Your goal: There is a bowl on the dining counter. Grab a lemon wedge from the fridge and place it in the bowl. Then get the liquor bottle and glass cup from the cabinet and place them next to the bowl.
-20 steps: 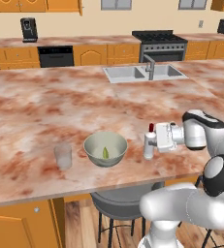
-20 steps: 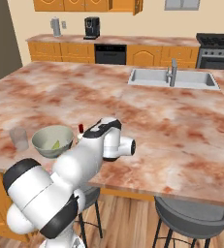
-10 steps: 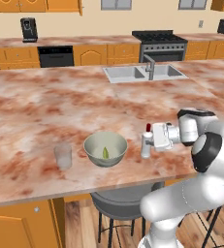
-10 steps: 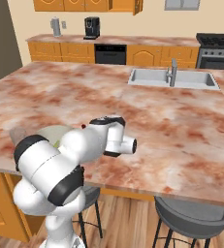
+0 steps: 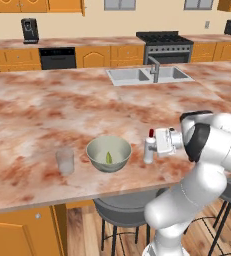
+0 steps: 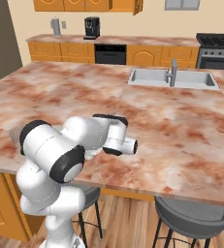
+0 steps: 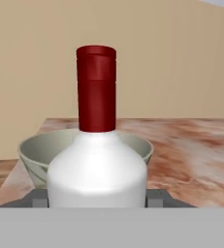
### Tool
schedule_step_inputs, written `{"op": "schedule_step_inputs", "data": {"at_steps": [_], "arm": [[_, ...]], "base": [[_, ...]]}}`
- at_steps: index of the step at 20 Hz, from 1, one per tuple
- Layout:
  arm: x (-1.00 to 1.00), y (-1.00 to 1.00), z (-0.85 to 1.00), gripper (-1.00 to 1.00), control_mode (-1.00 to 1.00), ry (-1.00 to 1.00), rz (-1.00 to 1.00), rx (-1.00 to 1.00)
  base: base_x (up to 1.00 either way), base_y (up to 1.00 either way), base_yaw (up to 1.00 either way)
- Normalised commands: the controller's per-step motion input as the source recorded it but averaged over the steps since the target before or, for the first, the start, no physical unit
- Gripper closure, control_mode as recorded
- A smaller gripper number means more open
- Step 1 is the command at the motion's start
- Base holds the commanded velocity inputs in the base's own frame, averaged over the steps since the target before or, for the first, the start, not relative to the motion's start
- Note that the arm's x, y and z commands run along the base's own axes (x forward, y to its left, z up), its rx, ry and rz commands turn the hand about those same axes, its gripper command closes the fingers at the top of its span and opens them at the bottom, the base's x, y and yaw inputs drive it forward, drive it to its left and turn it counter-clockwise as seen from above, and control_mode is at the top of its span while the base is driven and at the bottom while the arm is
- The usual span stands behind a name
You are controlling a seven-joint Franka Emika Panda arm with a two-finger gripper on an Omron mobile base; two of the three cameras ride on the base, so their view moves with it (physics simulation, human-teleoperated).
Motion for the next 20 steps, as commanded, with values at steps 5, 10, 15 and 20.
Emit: {"op": "schedule_step_inputs", "data": {"at_steps": [5,10,15,20], "arm": [[0.16,0.04,-0.16,1.0,-1.0,0.0,0.0,0.0],[0.2,0.03,-0.19,1.0,-1.0,0.0,0.0,0.0],[0.16,0.01,-0.23,1.0,-1.0,-0.04,0.0,0.0],[0.1,0.03,-0.24,1.0,-1.0,-0.04,0.0,0.0]], "base": [[0.0,0.0,0.0],[0.0,0.0,0.0],[0.0,0.0,0.0],[0.0,0.0,0.0]]}}
